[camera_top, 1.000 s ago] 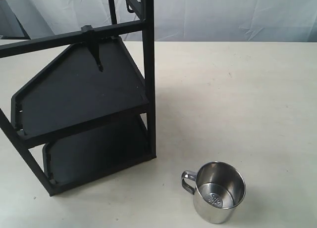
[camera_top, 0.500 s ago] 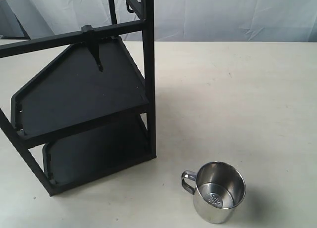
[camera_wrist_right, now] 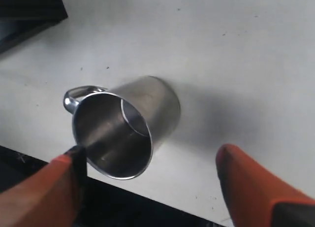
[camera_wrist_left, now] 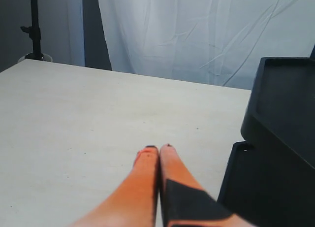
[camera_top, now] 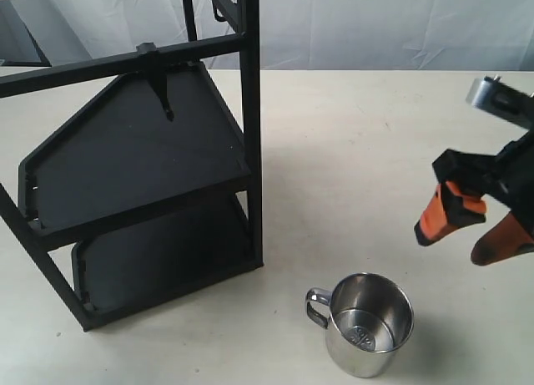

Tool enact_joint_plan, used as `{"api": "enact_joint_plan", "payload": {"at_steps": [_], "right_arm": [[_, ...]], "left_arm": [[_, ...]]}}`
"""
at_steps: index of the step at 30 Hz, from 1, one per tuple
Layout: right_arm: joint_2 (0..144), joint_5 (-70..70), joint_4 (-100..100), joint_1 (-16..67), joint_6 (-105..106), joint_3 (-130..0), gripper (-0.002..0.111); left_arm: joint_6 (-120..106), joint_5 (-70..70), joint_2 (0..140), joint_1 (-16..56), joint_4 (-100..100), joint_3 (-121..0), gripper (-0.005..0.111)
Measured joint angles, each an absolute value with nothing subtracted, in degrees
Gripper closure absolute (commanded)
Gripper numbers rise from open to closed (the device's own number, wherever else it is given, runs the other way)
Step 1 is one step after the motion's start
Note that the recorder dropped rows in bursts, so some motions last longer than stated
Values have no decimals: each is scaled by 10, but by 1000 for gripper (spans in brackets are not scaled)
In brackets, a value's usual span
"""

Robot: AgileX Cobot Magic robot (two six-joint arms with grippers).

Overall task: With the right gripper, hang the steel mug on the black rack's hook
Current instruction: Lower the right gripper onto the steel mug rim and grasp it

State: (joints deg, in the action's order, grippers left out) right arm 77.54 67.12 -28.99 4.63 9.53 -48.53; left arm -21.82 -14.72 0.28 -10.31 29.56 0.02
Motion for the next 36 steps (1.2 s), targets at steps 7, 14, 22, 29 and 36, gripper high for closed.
{"api": "enact_joint_plan", "payload": {"at_steps": [7, 14, 22, 29, 36], "right_arm": [[802, 598, -287, 127, 70, -446, 37], [855, 557, -272, 197, 45, -444, 37], [912, 534, -231, 222, 16, -444, 37], [952, 525, -226, 222, 13, -442, 63], [962, 523, -232, 222, 13, -442, 109]], "left_arm": [[-218, -147, 3, -103, 297, 0, 105], [-218, -147, 3, -103, 297, 0, 105], [-218, -148, 3, -103, 297, 0, 105], [-218, -148, 3, -103, 297, 0, 105], [-218, -148, 3, -103, 297, 0, 105]]}}
